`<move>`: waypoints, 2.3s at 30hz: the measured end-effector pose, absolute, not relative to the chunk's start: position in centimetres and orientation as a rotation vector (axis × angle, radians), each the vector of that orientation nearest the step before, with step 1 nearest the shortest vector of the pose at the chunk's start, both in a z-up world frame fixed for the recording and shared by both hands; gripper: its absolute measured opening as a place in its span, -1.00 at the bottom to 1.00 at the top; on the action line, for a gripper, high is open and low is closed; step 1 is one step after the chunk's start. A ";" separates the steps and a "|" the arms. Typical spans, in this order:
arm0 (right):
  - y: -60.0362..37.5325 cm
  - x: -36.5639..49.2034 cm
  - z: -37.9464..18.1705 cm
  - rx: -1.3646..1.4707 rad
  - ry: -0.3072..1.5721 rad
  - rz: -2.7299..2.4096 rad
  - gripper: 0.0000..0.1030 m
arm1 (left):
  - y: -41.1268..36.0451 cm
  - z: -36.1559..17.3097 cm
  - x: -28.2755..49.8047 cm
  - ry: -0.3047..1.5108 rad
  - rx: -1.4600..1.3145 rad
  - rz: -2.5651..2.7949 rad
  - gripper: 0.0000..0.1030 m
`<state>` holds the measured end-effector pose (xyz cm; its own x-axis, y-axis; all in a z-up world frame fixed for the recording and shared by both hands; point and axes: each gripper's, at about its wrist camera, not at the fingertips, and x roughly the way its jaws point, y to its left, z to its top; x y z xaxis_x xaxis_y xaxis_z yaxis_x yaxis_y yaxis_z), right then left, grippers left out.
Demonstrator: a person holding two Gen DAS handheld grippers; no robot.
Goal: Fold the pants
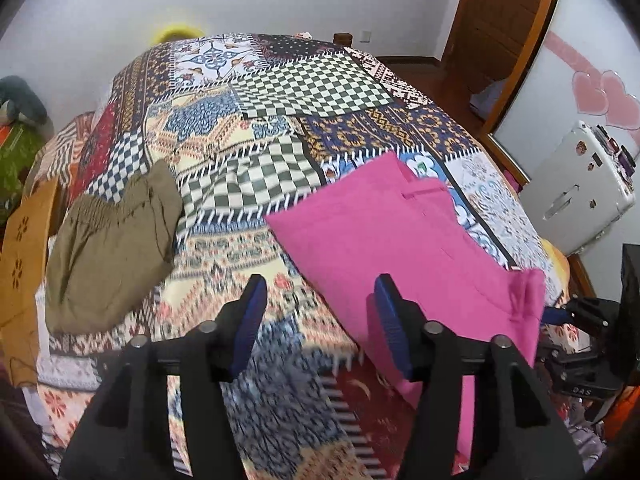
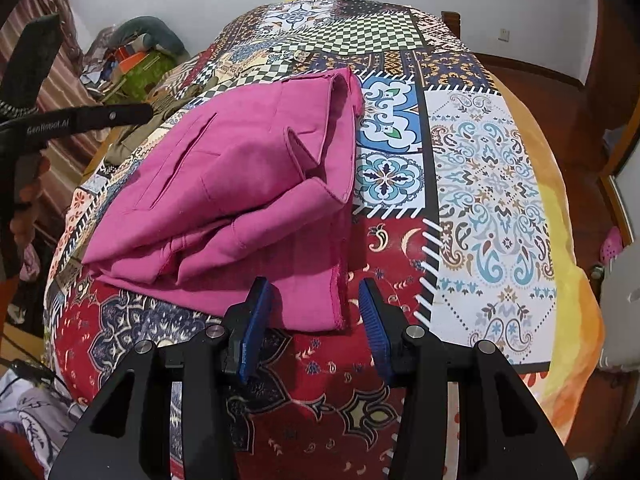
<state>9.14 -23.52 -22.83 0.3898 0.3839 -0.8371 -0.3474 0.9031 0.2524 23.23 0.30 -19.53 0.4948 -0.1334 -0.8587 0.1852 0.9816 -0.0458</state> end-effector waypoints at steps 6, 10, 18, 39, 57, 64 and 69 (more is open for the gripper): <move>-23.6 10.0 -23.3 0.044 1.088 0.446 -0.19 | 0.7 -21.7 27.4 1.073 0.056 -0.170 0.12; -24.1 10.4 -23.6 0.065 1.093 0.441 -0.11 | 0.6 -23.8 30.0 1.119 0.048 -0.201 0.12; -24.4 11.7 -24.0 0.081 1.099 0.421 -0.11 | 0.7 -27.5 33.0 1.178 -0.014 -0.226 0.15; -25.1 12.6 -22.9 0.055 1.060 0.363 -0.11 | 4.4 -24.0 26.7 1.080 -0.053 -0.214 -0.86; -23.6 12.3 -20.5 0.017 0.987 0.368 -0.11 | 8.5 -22.2 15.4 1.040 -0.160 -0.156 -0.89; -22.6 12.6 -19.4 -0.008 0.947 0.384 -0.11 | 9.5 -21.9 14.0 1.051 -0.120 -0.109 -0.89; -22.1 13.4 -18.4 -0.015 0.913 0.392 -0.11 | 9.8 -20.0 14.8 1.010 -0.104 -0.106 -0.89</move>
